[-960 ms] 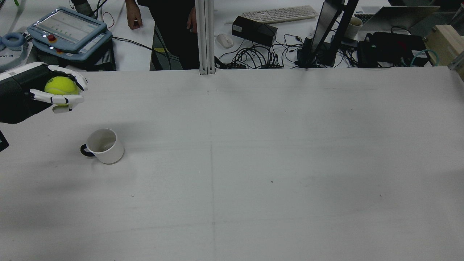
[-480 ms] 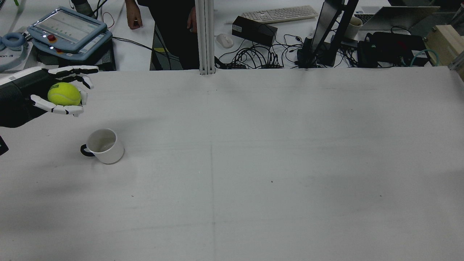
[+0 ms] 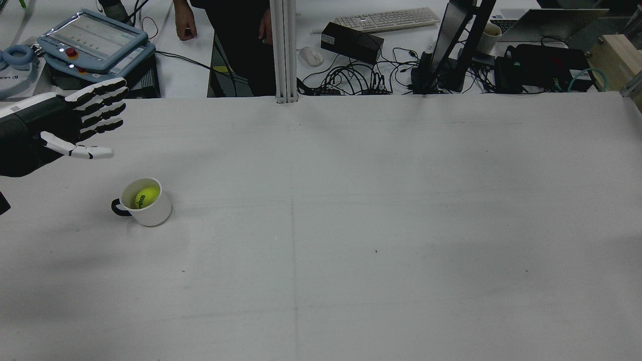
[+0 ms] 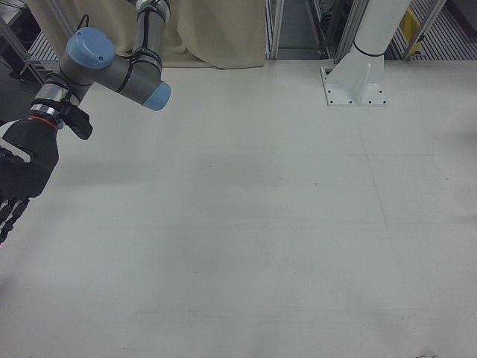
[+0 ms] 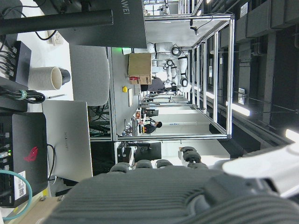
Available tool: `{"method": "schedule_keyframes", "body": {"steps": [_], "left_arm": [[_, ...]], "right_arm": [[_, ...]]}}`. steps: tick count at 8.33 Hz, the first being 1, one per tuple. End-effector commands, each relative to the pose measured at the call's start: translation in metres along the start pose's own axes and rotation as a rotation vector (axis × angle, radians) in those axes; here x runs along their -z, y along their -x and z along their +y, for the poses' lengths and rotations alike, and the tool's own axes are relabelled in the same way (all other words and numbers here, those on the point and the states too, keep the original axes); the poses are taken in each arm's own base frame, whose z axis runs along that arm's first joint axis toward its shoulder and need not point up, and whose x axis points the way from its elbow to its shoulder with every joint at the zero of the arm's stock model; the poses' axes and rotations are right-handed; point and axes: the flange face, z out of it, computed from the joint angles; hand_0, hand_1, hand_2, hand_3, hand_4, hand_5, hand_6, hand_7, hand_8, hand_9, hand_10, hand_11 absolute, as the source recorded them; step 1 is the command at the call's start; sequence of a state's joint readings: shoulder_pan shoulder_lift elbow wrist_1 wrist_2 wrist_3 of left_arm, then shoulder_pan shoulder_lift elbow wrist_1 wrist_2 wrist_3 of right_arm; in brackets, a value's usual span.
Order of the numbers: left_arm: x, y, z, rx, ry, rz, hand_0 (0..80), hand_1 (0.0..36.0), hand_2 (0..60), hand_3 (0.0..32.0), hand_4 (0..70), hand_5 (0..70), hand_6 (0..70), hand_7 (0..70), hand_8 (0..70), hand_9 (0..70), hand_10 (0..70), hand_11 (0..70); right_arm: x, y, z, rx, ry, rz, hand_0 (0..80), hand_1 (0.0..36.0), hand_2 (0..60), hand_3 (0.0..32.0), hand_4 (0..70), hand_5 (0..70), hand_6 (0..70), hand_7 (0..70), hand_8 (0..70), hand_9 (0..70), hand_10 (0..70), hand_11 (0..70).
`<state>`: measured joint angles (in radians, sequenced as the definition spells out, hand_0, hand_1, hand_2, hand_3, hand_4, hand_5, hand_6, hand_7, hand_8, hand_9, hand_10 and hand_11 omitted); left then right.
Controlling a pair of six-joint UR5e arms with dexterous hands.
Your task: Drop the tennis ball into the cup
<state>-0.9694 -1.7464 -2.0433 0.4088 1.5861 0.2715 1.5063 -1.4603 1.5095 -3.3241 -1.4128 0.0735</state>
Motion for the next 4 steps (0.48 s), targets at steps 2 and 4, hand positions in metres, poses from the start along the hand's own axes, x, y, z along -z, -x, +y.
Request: {"method": "schedule_keyframes", "body": {"steps": [2,4], "left_arm": [[0.005,0.002,-0.006,0.0,0.002,-0.001,79.3,36.0,31.3,0.0,2.4,11.9,4.7,1.5,4.1,5.2,6.2,12.8],[0.015,-0.027,-0.013,-0.018,-0.005,0.05,79.7,36.0,32.0,0.0,2.9,12.0,4.7,1.4,3.7,4.5,6.3,13.0]], "right_arm": [[0.0,0.0,0.0,0.001,0.0,0.0,0.0,0.0,0.0,0.0,0.0,0.0,0.0,0.0,0.0,0.0,0.0,0.0],[0.0,0.0,0.0,0.001,0.0,0.0,0.0,0.0,0.0,0.0,0.0,0.0,0.0,0.0,0.0,0.0,0.0,0.0]]}}
